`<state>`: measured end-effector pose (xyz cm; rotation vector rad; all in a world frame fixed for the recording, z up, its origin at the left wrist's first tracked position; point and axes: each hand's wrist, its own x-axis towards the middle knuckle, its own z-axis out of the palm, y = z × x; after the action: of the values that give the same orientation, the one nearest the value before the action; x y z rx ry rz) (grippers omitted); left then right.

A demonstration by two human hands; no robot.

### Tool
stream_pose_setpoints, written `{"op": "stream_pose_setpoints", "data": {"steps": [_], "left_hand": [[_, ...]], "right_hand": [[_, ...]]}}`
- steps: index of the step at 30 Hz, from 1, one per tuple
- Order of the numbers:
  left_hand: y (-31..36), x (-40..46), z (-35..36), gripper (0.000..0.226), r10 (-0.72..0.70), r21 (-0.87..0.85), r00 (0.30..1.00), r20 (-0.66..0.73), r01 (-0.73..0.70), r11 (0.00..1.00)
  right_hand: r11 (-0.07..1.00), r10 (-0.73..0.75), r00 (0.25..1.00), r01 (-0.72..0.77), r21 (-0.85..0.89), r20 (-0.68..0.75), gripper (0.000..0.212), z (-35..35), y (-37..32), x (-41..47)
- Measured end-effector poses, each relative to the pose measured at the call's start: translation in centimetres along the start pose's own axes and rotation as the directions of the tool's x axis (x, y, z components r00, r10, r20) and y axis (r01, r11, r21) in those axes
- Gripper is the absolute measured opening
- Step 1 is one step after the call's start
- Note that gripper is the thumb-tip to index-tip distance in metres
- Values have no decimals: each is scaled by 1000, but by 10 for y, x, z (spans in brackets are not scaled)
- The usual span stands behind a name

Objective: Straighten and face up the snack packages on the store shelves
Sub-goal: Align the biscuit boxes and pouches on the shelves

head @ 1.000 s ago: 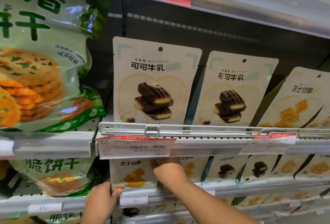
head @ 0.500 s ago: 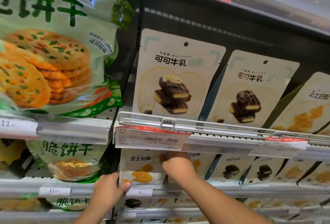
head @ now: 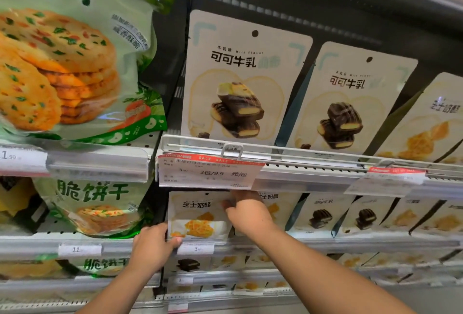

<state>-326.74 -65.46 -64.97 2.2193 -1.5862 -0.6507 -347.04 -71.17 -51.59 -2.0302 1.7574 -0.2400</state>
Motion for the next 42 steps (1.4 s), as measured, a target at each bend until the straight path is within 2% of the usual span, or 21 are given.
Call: {"op": "stream_pose_setpoints", "data": {"steps": [3,6,10,18,26,28,30,32,34,36,37,38,42], "left_hand": [[1,-1,0,26,2,-28,999,-34,-3,1000],[6,-2,-3,22,8,-58,999,-43,-11,998],[6,-5,-2,24,-16,-43,999,-33,14,999],[10,-8,-4,32,-50,-40,998,-25,49,998],[11,-11,-7,30,-28,-62,1000,-15,27,998],[10,-16,-6,31,29,-80,998,-55,-34,996],[8,-21,-5,32,100,-135,990,-102,-114,984],[12,-27,-7,41,129,-218,974,-188,-169,961],[19,-32,-15,48,102,-268,937,-335,-199,943],[27,-42,-23,34,112,-253,868,-484,-262,931],[32,-47,-26,21,142,-237,847,-513,-298,925],[37,-53,-26,13,178,-228,846,-503,-329,916],[71,-74,-13,21,245,-299,930,-275,-324,897]], "right_hand": [[1000,3,1000,-3,-18,10,24,-1,0,0],[995,34,996,-26,-99,83,22,-2,0,1],[987,76,990,-57,-147,121,37,2,2,-1],[992,16,997,-7,-128,72,31,-1,8,-3],[989,34,996,-21,-149,87,39,0,13,1],[994,3,999,1,-106,39,31,1,15,0],[999,-37,999,37,-21,-15,13,1,17,-3],[995,-69,995,74,71,-72,37,1,20,-8],[985,-77,989,95,142,-125,42,-2,24,-15],[976,-50,989,78,202,-141,36,-7,33,-25],[970,-37,989,70,233,-140,34,-10,39,-32],[959,-37,989,76,274,-145,33,-13,46,-39],[878,-22,976,123,464,-217,18,-32,91,-80]]}}
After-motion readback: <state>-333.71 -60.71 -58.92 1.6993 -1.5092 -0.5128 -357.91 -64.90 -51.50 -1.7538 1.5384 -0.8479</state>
